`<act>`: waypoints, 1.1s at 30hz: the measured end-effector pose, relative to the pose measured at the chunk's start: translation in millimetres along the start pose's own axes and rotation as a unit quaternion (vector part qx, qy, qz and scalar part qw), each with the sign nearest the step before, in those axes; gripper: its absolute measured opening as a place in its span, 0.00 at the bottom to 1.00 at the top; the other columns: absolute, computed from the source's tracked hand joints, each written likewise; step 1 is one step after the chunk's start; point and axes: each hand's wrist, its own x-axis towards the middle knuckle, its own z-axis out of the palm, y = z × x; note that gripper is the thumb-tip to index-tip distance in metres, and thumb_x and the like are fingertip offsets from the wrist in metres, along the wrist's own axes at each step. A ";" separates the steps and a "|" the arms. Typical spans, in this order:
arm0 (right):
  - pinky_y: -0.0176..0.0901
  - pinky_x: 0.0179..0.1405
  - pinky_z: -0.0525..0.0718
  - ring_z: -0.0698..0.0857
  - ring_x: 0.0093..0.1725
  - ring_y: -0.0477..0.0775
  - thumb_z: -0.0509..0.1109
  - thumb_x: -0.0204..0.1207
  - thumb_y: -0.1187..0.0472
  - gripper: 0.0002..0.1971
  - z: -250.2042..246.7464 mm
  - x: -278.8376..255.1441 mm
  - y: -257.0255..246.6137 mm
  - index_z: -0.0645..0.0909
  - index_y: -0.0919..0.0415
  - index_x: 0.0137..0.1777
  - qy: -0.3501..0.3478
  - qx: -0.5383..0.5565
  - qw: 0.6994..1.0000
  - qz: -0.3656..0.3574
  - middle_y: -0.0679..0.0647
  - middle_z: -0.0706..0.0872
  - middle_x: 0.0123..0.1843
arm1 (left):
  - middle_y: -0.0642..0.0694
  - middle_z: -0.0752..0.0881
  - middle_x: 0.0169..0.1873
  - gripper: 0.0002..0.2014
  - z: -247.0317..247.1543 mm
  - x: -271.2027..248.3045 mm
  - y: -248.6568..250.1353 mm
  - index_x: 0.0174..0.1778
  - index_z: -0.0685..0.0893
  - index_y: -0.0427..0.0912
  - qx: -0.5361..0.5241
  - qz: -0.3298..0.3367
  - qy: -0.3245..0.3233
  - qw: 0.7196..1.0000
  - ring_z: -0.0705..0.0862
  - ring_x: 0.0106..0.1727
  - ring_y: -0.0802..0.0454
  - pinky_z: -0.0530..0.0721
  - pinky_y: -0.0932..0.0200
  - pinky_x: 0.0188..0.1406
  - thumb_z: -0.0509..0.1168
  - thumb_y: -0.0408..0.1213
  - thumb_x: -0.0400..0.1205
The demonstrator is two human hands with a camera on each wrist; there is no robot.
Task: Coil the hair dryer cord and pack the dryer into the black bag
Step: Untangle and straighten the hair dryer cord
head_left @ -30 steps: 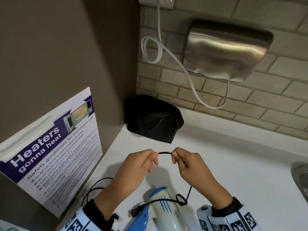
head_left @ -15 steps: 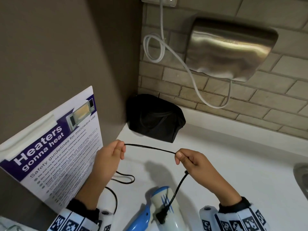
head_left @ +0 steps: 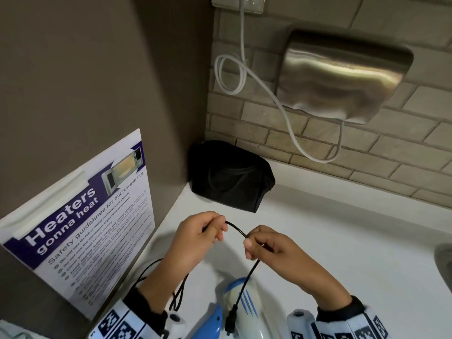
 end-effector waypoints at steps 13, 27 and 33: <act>0.38 0.30 0.70 0.65 0.27 0.47 0.61 0.84 0.56 0.10 2.6 -7.4 10.8 0.84 0.54 0.54 0.033 0.153 0.984 0.080 0.50 0.65 0.28 | 0.53 0.87 0.27 0.13 -5.9 0.3 -26.3 0.40 0.88 0.43 -0.135 -0.085 0.069 0.985 0.77 0.29 0.58 0.82 0.59 0.42 0.60 0.37 0.85; 0.35 0.22 0.74 0.77 0.22 0.51 0.61 0.84 0.54 0.06 17.1 -3.5 -0.7 0.75 0.46 0.58 0.062 0.105 0.991 0.062 0.56 0.91 0.37 | 0.51 0.90 0.34 0.04 14.6 -13.7 -10.7 0.40 0.89 0.46 -0.005 0.029 0.008 1.000 0.87 0.37 0.56 0.83 0.65 0.41 0.71 0.41 0.78; 0.37 0.24 0.75 0.80 0.24 0.55 0.64 0.82 0.56 0.10 17.4 -5.5 1.7 0.72 0.62 0.54 0.049 0.153 0.982 0.096 0.58 0.93 0.43 | 0.54 0.90 0.40 0.05 19.9 -14.5 -15.8 0.47 0.87 0.49 0.046 0.000 -0.020 0.999 0.85 0.41 0.59 0.81 0.72 0.39 0.68 0.38 0.79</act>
